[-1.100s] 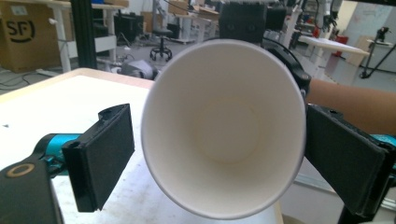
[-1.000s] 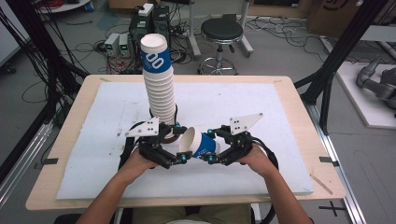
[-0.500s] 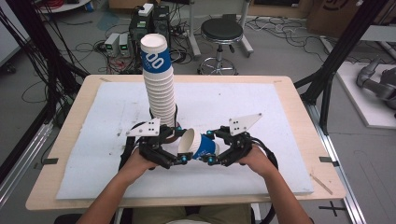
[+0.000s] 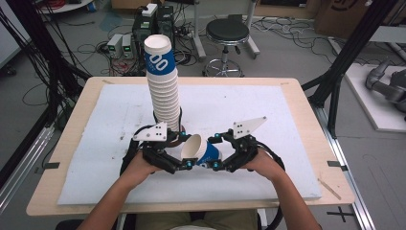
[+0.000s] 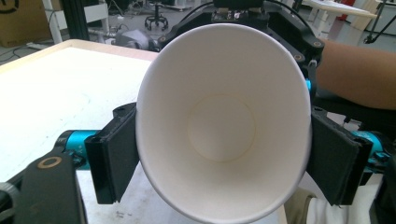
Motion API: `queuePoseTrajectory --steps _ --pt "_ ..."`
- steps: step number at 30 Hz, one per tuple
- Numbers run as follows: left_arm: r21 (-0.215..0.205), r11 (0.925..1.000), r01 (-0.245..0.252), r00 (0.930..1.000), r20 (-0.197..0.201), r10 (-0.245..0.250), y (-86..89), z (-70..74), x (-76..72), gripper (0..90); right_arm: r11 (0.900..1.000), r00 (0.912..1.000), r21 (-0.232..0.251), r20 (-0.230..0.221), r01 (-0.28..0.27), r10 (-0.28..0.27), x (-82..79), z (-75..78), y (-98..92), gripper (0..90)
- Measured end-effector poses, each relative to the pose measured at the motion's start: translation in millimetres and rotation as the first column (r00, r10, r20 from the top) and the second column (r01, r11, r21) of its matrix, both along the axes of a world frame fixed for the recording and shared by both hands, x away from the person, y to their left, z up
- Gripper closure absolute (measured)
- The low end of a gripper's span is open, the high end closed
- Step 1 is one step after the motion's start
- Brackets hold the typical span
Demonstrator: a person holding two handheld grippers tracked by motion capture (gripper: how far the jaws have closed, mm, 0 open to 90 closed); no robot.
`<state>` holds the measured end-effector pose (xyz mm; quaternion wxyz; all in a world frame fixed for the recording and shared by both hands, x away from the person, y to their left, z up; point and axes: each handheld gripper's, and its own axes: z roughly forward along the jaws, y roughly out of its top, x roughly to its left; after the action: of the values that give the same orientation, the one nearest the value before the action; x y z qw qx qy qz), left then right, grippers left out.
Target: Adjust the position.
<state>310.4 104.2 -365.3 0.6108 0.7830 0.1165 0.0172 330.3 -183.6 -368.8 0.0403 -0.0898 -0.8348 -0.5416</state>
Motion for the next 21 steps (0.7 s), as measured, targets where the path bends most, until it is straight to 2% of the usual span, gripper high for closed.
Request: queuePoseTrajectory --steps 4,10,15,17,21 --pt "0.014 0.9999 -0.001 1.0000 -0.006 0.002 3.4 2.5 0.5 19.5 0.999 0.9999 -0.032 0.013 -0.007 0.007 -0.1 2.9 -1.8 15.9" --pt "0.041 0.9992 -0.004 1.0000 -0.005 0.004 2.6 5.5 0.3 19.4 0.991 0.9980 -0.124 0.027 -0.053 0.056 3.0 16.6 0.3 15.9" --pt "0.067 0.9978 -0.002 1.0000 -0.006 0.003 -0.1 6.2 -1.3 19.4 0.972 0.9930 -0.218 0.060 -0.086 0.102 4.4 28.1 11.3 15.9" --pt "0.083 0.9965 0.001 1.0000 0.000 -0.001 -0.7 6.3 -1.2 19.4 0.963 0.9910 -0.247 0.056 -0.104 0.122 5.1 30.0 17.2 15.9" --pt "0.090 0.9959 0.008 1.0000 -0.006 -0.007 -2.3 6.3 -2.3 19.4 0.943 0.9869 -0.307 0.049 -0.131 0.153 7.7 31.3 27.0 15.9"
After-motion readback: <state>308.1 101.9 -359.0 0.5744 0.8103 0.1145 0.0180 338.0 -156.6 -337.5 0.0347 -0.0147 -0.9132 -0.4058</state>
